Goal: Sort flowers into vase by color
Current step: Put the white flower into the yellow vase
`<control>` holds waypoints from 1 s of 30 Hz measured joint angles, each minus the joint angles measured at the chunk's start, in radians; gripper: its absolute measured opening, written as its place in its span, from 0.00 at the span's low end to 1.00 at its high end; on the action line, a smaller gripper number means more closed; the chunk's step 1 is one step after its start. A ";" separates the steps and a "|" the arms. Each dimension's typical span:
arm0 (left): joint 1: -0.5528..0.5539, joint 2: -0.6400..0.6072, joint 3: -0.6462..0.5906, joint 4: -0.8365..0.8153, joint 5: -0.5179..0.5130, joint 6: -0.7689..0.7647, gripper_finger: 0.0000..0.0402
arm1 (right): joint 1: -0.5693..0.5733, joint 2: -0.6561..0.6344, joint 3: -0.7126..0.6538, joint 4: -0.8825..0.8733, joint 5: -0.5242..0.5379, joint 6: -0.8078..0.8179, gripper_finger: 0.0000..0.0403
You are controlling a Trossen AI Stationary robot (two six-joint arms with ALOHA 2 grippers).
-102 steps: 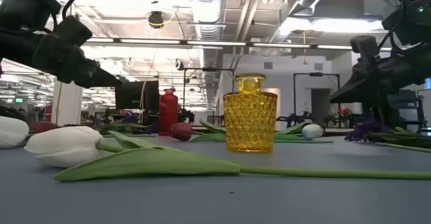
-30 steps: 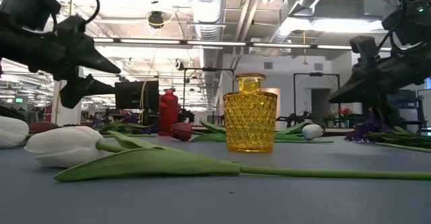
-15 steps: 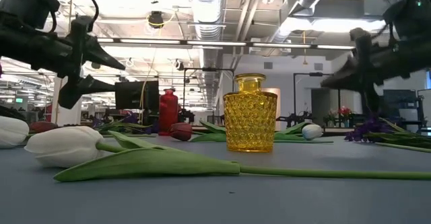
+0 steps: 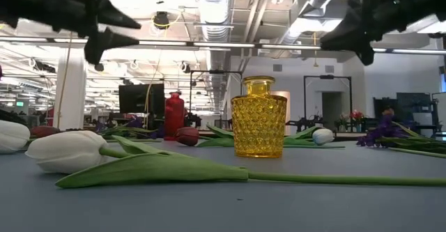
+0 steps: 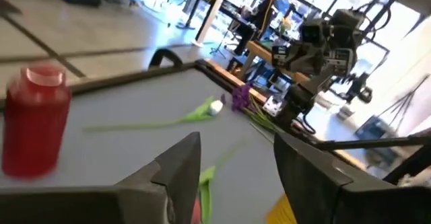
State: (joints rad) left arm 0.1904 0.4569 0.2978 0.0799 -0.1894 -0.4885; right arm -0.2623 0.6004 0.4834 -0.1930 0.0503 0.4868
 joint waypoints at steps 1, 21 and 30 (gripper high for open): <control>0.003 0.024 0.026 -0.006 -0.002 0.025 0.42 | 0.001 0.021 0.035 -0.055 -0.005 -0.002 0.26; 0.010 0.413 0.352 -0.176 0.005 0.369 0.66 | 0.026 0.473 0.483 -0.508 -0.020 -0.148 0.58; 0.010 0.507 0.375 -0.180 0.002 0.357 0.71 | -0.169 0.778 0.537 -0.404 -0.022 -0.431 0.58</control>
State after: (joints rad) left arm 0.2001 0.9639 0.6724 -0.0998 -0.1875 -0.1320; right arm -0.4312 1.3783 1.0205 -0.5969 0.0284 0.0559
